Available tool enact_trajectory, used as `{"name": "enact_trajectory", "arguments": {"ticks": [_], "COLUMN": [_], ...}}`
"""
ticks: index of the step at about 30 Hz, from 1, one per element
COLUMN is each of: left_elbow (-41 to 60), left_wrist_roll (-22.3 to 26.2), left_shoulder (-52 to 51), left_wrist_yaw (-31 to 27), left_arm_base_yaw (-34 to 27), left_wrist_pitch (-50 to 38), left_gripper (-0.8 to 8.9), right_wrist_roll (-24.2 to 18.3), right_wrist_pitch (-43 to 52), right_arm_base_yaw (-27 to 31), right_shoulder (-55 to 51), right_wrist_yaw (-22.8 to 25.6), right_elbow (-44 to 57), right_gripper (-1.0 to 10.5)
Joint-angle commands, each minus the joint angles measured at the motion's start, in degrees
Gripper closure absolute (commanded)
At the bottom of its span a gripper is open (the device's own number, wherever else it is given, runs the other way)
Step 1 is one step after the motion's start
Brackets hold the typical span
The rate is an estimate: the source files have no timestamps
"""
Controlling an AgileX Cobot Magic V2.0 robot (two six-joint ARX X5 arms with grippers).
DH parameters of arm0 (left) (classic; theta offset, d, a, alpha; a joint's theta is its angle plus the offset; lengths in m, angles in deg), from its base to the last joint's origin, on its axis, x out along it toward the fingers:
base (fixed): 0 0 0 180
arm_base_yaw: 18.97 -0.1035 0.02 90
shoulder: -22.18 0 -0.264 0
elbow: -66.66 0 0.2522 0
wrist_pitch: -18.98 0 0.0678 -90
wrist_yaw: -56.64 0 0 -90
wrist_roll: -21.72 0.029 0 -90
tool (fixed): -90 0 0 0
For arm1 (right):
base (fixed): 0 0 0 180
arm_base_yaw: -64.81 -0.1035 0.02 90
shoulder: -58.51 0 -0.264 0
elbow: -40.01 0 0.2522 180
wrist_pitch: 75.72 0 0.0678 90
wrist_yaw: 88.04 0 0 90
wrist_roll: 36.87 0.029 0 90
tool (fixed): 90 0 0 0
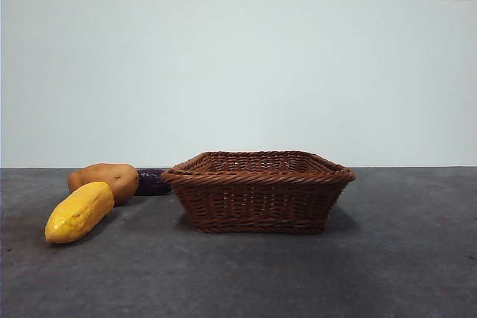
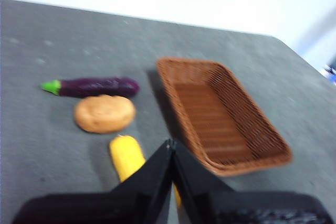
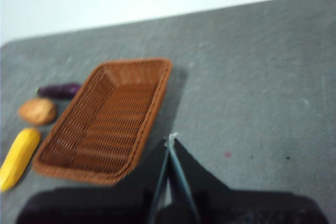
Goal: Help me put the vegetables on the table into the basket
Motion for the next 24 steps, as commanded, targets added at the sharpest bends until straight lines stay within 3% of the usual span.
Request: {"name": "enact_trajectory", "arguments": {"ticks": [1,7,19,20,21,23,24], "left_elbow": [-4.5,-12.0,-15.0,-15.0,-15.0,-15.3,-15.6], "left_wrist_roll": [4.0,7.2,7.3,7.3,7.2,7.2,7.2], "left_shoulder": [2.4,6.3,9.1,9.1,9.3,9.8,10.1], "left_wrist_yaw": [2.7,3.0,4.6,5.3,5.9,6.0,6.0], "left_arm_base_yaw": [-0.1,-0.1,1.2,1.2,1.2,1.2,1.2], "left_wrist_pitch": [3.9,10.2,11.5,11.4,11.4,11.5,11.5], "left_gripper": [8.19,8.20,8.10,7.72,6.61,2.75,1.79], "right_wrist_roll": [-4.4,-8.9,-11.4,-11.4,-11.4,-11.3,-11.3], "right_wrist_pitch": [-5.3,-12.5,-17.5,-17.6,-17.5,-17.6,-17.6], "right_arm_base_yaw": [0.0,0.0,0.0,0.0,0.0,0.0,0.0], "right_shoulder": [3.9,9.6,13.2,13.2,13.2,13.2,13.2], "right_wrist_yaw": [-1.2,-2.1,-2.1,-2.2,-2.2,-2.2,-2.6], "right_elbow": [-6.8,-15.1,-17.3,-17.3,-17.3,-17.3,-17.3], "right_gripper": [9.6,9.6,9.4,9.2,8.4,6.5,5.6]}}
